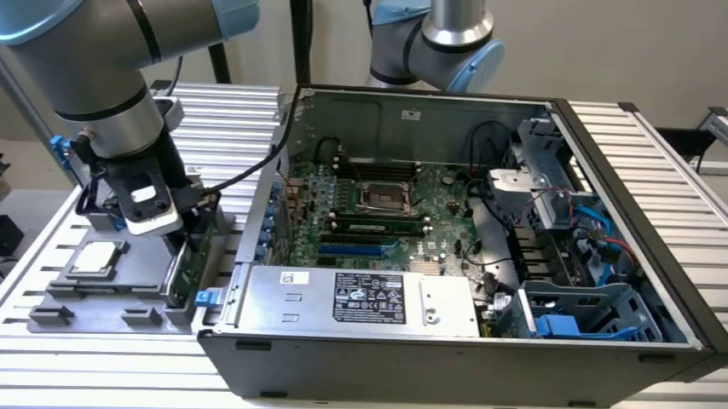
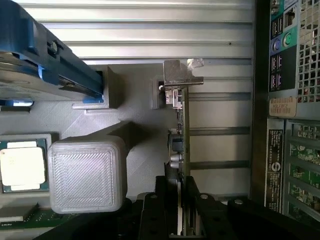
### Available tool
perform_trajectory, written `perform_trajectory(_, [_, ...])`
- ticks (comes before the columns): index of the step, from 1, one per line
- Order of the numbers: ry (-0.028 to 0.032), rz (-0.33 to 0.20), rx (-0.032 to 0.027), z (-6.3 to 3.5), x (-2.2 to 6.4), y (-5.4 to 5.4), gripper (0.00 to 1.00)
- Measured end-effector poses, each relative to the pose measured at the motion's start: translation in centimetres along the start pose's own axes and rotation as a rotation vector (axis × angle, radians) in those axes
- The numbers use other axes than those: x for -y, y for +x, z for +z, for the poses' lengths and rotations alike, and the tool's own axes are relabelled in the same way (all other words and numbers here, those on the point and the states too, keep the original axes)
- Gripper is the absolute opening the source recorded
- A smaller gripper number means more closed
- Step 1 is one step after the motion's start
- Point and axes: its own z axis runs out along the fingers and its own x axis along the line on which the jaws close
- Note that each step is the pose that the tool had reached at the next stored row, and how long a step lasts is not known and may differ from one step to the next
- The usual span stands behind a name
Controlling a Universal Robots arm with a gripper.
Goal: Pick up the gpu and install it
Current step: 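Pick up the gpu and move the gpu toward the slot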
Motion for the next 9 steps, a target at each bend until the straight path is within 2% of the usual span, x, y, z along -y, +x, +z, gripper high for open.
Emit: perform_trajectory(9, [0.0008, 0.017, 0.0003, 0.02, -0.01, 0.0, 0.27])
